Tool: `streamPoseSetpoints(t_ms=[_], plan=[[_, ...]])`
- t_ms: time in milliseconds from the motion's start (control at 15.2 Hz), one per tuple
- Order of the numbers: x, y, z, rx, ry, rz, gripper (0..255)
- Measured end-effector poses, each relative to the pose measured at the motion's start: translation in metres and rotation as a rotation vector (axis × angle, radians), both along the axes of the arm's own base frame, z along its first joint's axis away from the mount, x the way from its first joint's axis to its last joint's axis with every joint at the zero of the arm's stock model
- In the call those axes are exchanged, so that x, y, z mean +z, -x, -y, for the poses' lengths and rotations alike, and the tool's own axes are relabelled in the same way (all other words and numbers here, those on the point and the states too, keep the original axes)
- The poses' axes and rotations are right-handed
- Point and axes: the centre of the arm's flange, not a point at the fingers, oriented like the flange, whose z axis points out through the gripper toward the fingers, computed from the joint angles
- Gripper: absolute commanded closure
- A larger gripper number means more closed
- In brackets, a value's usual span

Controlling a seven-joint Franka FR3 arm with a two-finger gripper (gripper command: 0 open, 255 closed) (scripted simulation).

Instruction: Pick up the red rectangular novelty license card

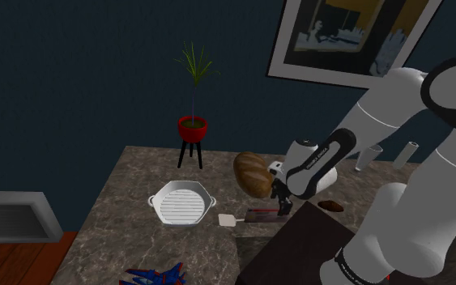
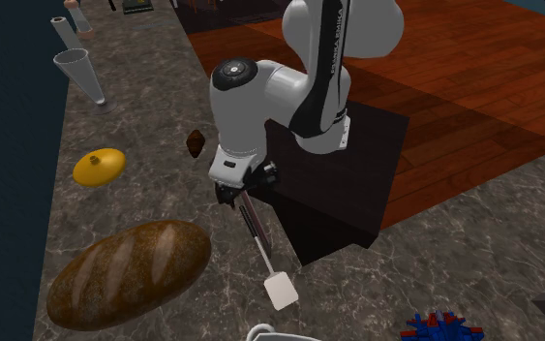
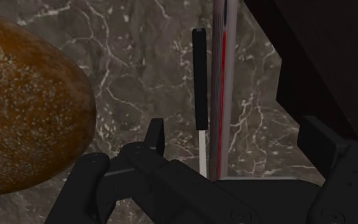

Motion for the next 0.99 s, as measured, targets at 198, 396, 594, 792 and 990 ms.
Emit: streamPoseSetpoints(t_ms=[198,396,594,792,990], plan=[[-0.0108,-0.0010,-0.0004,-0.001,0.000,0.001,255],[-0.0133,-0.0002,-0.0004,-0.003,0.001,0.001,255],[-0.0135,-0.0002,-0.0003,-0.003,0.001,0.002,255],[-0.0135,-0.0002,-0.0003,-0.003,0.001,0.002,255],[-0.0078,-0.0004,0.0002,-0.006,-0.001,0.002,255]])
